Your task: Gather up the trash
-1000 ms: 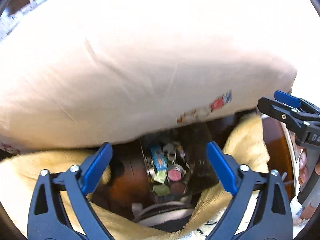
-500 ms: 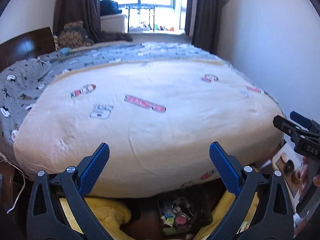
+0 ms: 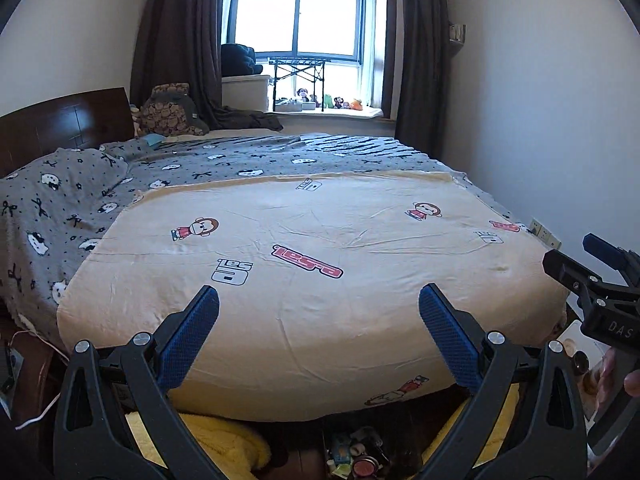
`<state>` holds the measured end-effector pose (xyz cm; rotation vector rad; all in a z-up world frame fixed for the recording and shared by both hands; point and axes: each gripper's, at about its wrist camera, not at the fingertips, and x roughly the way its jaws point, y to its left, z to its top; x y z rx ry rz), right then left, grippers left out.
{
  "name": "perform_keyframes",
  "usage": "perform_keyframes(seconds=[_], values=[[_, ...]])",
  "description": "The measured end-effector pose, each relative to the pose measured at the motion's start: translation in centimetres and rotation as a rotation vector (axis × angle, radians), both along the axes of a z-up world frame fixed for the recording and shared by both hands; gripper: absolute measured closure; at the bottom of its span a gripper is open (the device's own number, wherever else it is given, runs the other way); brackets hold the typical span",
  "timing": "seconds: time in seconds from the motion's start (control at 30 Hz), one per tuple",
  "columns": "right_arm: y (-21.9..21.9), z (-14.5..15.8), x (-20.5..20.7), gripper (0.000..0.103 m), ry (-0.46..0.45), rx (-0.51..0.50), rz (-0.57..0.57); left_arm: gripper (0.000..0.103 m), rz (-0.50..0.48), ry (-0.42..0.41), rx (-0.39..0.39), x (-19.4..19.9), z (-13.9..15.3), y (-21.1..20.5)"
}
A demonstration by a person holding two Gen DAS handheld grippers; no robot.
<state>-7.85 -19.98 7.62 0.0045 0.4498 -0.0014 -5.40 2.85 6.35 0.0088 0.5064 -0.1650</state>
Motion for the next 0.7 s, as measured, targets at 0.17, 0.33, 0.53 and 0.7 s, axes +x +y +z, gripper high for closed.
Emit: perform_keyframes(seconds=[0.17,0.33,0.53,0.7], values=[[0.0,0.21,-0.05,0.004,-0.003,-0.011,-0.012,0.008,-0.004,0.001,-0.005,0.01,-0.15,-0.03],[0.16,0.08,-0.1,0.004,0.0,-0.006,-0.014,0.008,0.0,-0.011,0.014,-0.34,-0.04,-0.17],[0.29,0.14,-0.23,0.004,0.0,-0.003,-0.01,0.008,0.009,-0.013,0.006,-0.4,0.14,0.11],[0.14,0.06,-0.14,0.004,0.0,0.002,-0.024,0.008,0.019,-0.017,0.003,-0.41,0.32,0.19]])
